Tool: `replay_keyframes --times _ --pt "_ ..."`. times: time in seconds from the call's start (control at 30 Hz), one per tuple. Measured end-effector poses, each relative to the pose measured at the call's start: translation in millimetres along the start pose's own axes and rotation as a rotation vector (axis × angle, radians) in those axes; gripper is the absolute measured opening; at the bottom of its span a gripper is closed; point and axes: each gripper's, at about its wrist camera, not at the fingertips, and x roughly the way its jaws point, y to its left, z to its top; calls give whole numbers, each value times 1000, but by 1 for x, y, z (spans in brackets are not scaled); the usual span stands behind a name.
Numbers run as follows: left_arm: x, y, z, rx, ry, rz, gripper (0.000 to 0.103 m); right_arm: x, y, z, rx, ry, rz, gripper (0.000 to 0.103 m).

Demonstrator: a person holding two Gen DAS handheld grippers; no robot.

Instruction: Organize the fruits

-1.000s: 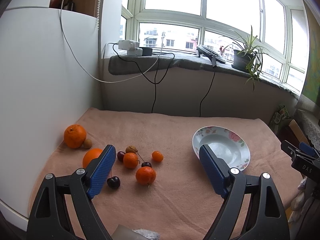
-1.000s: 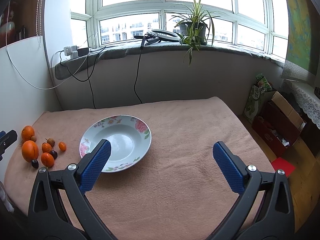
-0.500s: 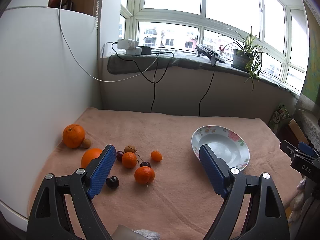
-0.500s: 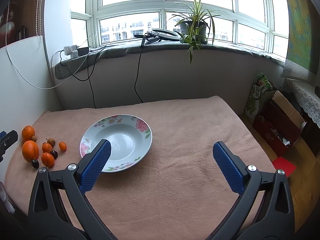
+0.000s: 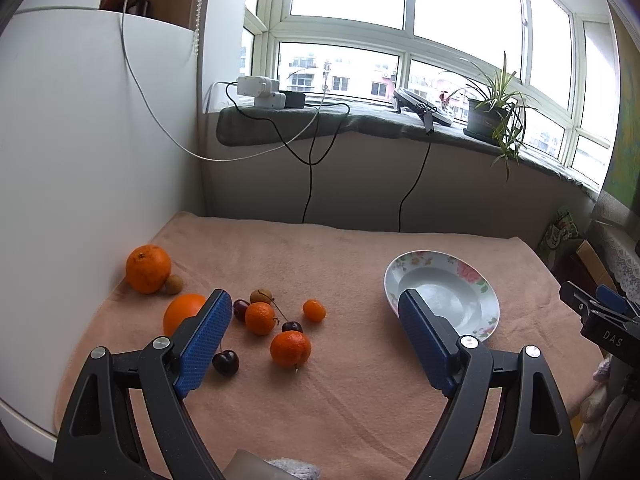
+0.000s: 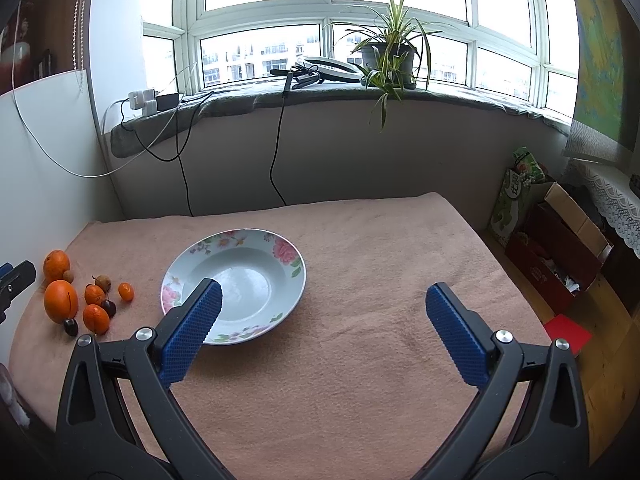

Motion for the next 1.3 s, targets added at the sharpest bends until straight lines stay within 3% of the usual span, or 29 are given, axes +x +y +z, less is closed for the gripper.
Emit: replay_keyframes --times 0.87,1.3 --pt "5 3 1 -12 18 0 86 9 6 -1 -13 22 7 103" --pt "9 27 -5 -46 31 26 86 20 27 -1 -55 42 74 103"
